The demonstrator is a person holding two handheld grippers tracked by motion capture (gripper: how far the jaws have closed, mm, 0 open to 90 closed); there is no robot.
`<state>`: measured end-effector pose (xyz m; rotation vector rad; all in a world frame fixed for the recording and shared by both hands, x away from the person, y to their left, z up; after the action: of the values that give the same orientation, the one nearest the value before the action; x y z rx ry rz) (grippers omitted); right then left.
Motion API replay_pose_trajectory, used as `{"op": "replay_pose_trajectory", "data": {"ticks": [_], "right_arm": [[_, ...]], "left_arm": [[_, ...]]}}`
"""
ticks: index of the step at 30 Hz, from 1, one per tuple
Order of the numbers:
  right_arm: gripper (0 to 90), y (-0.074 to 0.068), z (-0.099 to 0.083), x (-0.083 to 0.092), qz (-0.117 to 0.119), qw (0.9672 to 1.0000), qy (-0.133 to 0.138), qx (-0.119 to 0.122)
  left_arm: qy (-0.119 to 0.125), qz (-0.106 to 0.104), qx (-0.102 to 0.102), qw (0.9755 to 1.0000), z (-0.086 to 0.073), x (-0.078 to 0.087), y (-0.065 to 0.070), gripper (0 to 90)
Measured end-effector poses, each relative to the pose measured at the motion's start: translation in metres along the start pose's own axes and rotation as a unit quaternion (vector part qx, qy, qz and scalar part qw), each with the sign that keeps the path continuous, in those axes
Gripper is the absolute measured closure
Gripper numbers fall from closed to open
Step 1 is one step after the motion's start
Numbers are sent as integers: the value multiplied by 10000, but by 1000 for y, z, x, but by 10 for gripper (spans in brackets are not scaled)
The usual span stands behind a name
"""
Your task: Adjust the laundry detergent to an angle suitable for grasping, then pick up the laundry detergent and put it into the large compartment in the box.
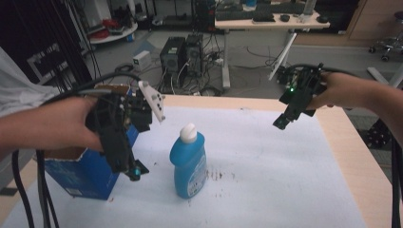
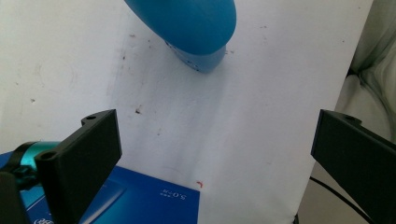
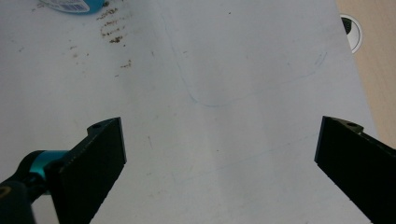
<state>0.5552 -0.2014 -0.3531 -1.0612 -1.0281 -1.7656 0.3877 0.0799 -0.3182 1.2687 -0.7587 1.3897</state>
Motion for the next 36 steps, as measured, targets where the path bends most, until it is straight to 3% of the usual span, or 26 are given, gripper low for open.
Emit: {"op": "replay_pose_trajectory", "data": {"ticks": [19,27,32,36], "right_arm": [[11,-6,8,-5,25,10000,-41,82],[11,-4,8,-5,5,10000,-14,72],[11,-5,5,-4,9,10000,-57,62],[11,-5,5,-3,-12,10000,-34,44]], "left_arm": [[21,92,101,9999,1,-1,4,17],[232,199,522,9982,7,3,-1,17],[398,89,1026,9939,14,3,-2,17],[493,82,1250,9909,22,2,-3,17]]}}
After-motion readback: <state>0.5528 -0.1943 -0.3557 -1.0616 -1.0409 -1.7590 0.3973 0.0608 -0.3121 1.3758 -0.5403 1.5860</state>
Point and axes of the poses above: each handheld gripper's, and its own axes: x roughly backward along the jaws, z roughly out of its top, y roughly to its right, the point moved 8 cm from there along -x, roughly forward along the jaws, and after that the axes turned 14 degrees about -z, right-handed, at the moved point
